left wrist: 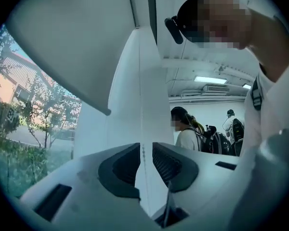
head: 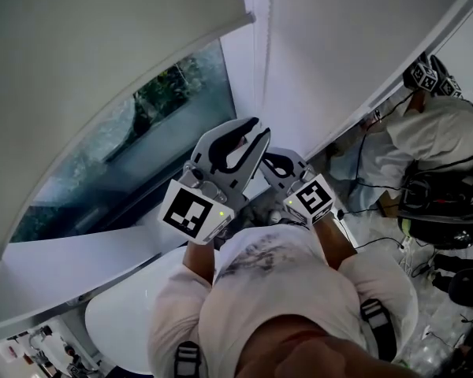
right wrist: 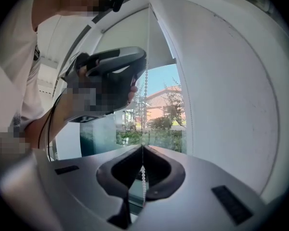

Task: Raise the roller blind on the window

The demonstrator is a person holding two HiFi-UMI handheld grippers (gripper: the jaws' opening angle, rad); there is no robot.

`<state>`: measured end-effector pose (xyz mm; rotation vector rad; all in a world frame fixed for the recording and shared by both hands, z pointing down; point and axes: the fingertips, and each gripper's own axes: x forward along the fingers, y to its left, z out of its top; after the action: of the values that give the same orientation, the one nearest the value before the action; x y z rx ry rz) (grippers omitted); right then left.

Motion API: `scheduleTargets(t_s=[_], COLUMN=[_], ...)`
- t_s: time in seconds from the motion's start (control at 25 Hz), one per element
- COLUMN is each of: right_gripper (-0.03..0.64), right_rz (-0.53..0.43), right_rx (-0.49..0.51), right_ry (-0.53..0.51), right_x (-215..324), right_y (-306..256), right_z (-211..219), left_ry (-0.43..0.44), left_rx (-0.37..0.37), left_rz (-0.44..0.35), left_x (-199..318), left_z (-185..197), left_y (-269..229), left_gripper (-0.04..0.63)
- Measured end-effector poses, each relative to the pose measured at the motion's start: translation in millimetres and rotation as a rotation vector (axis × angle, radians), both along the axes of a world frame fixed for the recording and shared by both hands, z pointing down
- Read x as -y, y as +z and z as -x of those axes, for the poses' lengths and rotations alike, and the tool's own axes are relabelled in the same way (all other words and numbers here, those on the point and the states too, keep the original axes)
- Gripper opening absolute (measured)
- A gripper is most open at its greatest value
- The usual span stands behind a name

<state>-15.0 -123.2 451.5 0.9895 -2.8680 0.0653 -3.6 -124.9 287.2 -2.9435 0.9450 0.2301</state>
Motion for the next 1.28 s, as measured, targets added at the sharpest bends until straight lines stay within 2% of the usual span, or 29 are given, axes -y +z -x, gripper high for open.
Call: scheduleTargets(t_s=[0.16, 0.24, 0.44, 0.72, 0.92, 1.28], right_gripper=[0.063, 0.063, 0.061, 0.061, 0.061, 0.062], right_rz=[-0.002, -0.005, 0.002, 0.048, 0.085, 0.138], right_rx=[-0.001, -0.005, -0.019, -0.063, -0.084, -0.121], right_ry=[0.0, 0.0, 0.004, -0.003, -0.007, -0.013], right_x=[-4, -7, -13, -17, -15, -14], right_y=[0, -1, -2, 26, 47, 83], right_z=[-1, -1, -2, 1, 0, 2], left_ry=[-0.009, -0.027, -0.055, -0.066, -0.067, -0.075], left_rx=[-0.004, 0.003, -0.013, 0.015, 0.024, 0.023], left_rz=[-0.026, -0.034, -0.016, 0.034, 0.032, 0.095], left_x=[1, 1, -6, -7, -5, -3], left_z=[-8, -10, -9, -8, -8, -3], left_y=[-22, -27, -30, 1, 21, 57], left_gripper=[0.063, 0.018, 0.011, 0.009, 0.009, 0.009])
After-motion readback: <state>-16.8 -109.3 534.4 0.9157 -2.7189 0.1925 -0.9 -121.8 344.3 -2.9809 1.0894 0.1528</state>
